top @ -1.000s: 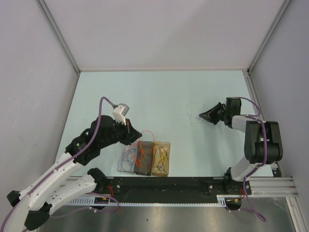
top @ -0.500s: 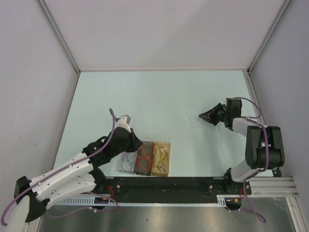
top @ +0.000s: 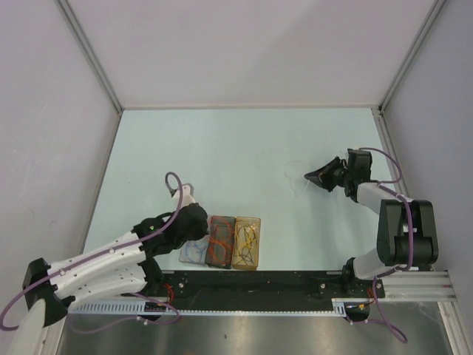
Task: Untangle the cables
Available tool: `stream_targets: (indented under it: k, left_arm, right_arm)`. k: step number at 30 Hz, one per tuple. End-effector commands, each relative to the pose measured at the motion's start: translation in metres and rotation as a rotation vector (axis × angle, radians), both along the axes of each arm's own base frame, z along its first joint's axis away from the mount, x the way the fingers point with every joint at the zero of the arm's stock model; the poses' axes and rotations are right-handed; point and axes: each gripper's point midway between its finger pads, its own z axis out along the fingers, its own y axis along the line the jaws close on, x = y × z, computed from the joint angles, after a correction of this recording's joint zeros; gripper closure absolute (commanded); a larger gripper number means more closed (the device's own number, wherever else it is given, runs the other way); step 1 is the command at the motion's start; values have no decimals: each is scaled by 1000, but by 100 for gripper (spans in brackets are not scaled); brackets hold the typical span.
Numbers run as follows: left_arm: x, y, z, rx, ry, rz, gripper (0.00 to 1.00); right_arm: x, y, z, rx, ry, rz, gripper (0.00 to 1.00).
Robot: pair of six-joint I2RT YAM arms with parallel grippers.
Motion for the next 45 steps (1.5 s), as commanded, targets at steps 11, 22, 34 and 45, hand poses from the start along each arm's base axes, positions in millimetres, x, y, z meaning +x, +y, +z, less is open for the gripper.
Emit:
stream_targets:
  k: [11, 22, 34, 45]
  left_arm:
    - [13, -37, -24, 70, 41, -93, 100]
    - [10, -51, -19, 89, 46, -142, 100]
    - [9, -50, 3, 68, -8, -158, 59]
    - [19, -38, 74, 18, -173, -159, 21]
  right_arm:
    - [-21, 18, 42, -38, -113, 66, 100]
    - [-56, 54, 133, -42, -367, 179, 100]
    - [-97, 102, 242, -62, -649, 344, 100]
    - [-145, 144, 316, 11, -868, 508, 100]
